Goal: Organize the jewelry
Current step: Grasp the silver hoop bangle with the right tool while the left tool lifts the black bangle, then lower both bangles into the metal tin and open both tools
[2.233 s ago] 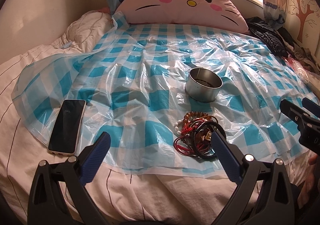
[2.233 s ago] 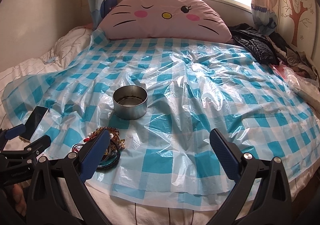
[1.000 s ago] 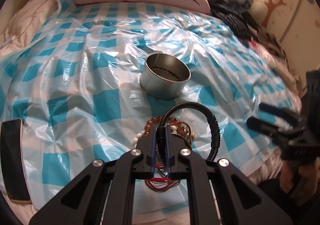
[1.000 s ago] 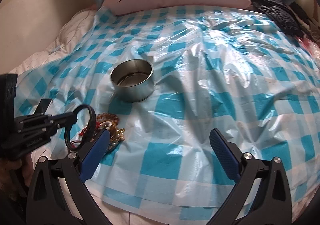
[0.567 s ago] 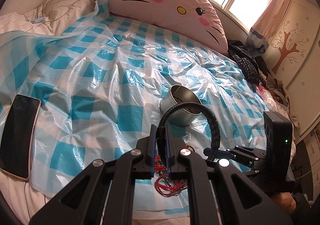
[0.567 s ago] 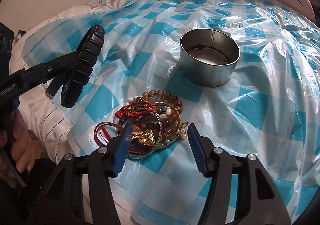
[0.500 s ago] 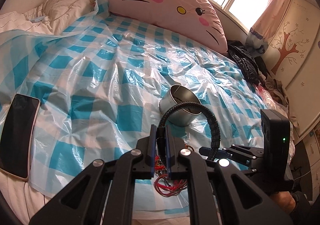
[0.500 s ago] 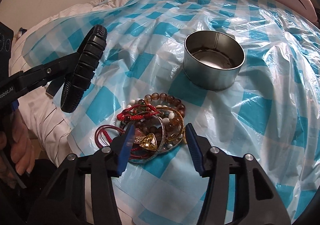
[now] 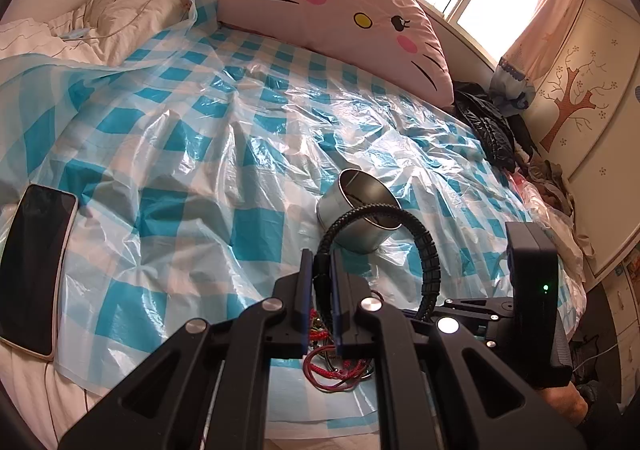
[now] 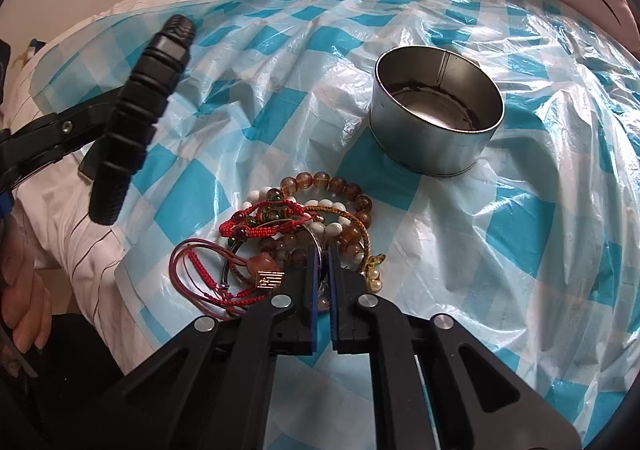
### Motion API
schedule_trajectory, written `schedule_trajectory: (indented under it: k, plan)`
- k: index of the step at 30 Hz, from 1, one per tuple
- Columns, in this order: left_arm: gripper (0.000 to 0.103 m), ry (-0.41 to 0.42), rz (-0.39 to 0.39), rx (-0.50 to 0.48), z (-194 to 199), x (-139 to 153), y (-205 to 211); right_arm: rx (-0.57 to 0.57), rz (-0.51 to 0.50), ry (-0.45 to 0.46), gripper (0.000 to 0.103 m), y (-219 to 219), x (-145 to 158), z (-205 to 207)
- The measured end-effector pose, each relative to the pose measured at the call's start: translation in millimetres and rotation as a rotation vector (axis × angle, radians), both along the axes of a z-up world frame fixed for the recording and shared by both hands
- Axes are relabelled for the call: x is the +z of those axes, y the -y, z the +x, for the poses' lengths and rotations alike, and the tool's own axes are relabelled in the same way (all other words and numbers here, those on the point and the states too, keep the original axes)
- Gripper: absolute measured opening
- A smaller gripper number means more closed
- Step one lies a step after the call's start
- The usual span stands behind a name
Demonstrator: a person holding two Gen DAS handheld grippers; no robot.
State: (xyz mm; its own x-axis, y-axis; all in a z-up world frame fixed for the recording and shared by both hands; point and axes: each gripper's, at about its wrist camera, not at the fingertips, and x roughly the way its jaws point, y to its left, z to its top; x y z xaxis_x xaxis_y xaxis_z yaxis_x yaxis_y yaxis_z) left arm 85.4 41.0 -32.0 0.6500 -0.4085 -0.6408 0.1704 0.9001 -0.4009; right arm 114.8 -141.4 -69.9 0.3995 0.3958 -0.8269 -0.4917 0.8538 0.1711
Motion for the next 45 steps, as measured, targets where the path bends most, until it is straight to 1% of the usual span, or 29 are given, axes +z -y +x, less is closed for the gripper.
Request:
schedule_trajectory:
  k: [3,6,8,10,15,17,18,21,25,27,31,34,36,40,45]
  plan:
    - [0.009,0.0,0.001,0.005,0,-1,-1,-0.019,0.015,0.046,0.005,6,15,-14]
    - [0.009,0.0,0.001,0.005,0,-2,-2,-0.033,0.047,0.106,0.005,15,36,-33]
    - [0.009,0.001,0.005,0.005,0,-1,-1,-0.051,0.047,0.133,0.005,22,46,-39]
    - [0.009,0.005,0.012,0.002,1,0,0,-0.075,0.052,0.144,0.005,31,52,-39]
    - [0.009,0.011,0.049,-0.013,4,2,11,-0.165,0.107,0.167,0.005,60,65,-34]
    - [0.009,0.01,0.061,-0.021,8,3,15,-0.189,0.18,0.161,0.005,72,71,-31]
    - [0.009,0.01,0.066,-0.024,10,3,16,-0.205,0.197,0.166,0.005,76,74,-30]
    - [0.009,0.013,0.085,-0.032,18,5,22,-0.253,0.19,0.2,0.005,82,81,-24]
    - [0.009,0.016,0.123,-0.058,40,7,38,-0.314,0.208,0.211,0.005,95,84,-5]
    - [0.009,0.015,0.143,-0.077,53,6,48,-0.334,0.199,0.221,0.005,97,84,7]
    - [0.009,0.008,0.183,-0.1,80,3,67,-0.348,0.198,0.218,0.005,96,78,33]
    - [0.009,-0.009,0.194,-0.119,97,-3,78,-0.356,0.199,0.211,0.005,94,72,52]
    - [0.009,-0.016,0.21,-0.128,105,-8,85,-0.366,0.203,0.211,0.005,94,70,62]
    - [0.009,-0.027,0.232,-0.14,121,-17,96,-0.37,0.172,0.215,0.005,90,66,78]
    - [0.009,-0.04,0.259,-0.159,135,-27,107,-0.372,0.148,0.197,0.005,85,53,96]
